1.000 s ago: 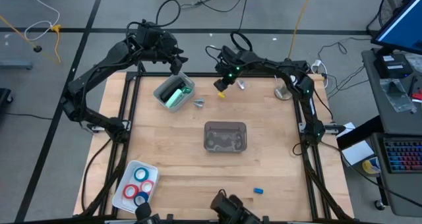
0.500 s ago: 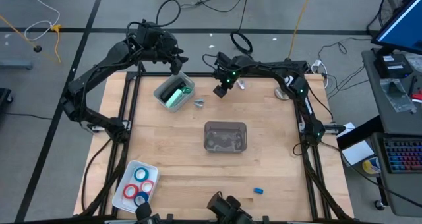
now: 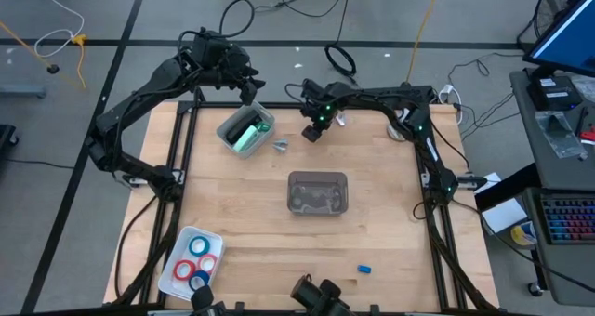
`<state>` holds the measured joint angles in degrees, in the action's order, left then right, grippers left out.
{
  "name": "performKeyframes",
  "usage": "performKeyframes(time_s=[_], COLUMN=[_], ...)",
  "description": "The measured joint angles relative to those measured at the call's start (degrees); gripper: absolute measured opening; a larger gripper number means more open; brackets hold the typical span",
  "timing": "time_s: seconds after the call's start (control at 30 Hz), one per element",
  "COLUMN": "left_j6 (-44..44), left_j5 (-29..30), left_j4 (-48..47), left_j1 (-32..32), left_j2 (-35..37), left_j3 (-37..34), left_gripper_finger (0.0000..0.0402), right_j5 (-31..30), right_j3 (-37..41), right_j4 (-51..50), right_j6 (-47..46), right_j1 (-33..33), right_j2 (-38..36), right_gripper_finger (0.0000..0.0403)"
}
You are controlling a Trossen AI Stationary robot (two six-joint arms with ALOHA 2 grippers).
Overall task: Pick and place Stapler, Stapler remover, tape
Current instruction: Put the yellow stapler into the gray bin
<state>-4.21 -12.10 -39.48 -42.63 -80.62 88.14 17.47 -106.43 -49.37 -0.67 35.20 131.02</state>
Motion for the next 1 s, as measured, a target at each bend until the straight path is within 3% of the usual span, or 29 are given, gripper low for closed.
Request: performKeyframes(time_s=[0.57, 1.0], left_j6=[0.23, -4.20], left_j5=[-0.02, -2.46], left_j4=[-0.27, -2.14], left_j1=[0.42, 3.15], left_j2=[0.00, -0.86], left_j3=[0.00, 0.04], left_gripper_finger=[0.0232, 0.0232], right_j5=[-0.64, 11.47], right_j3=[0.14, 0.30], right_j4=[-0.24, -1.50], right_j6=[-1.64, -2.29], right_j1=[-0.04, 0.05], right_j2=[-0.09, -8.02], right_gripper_finger=[0.0059, 0.0055])
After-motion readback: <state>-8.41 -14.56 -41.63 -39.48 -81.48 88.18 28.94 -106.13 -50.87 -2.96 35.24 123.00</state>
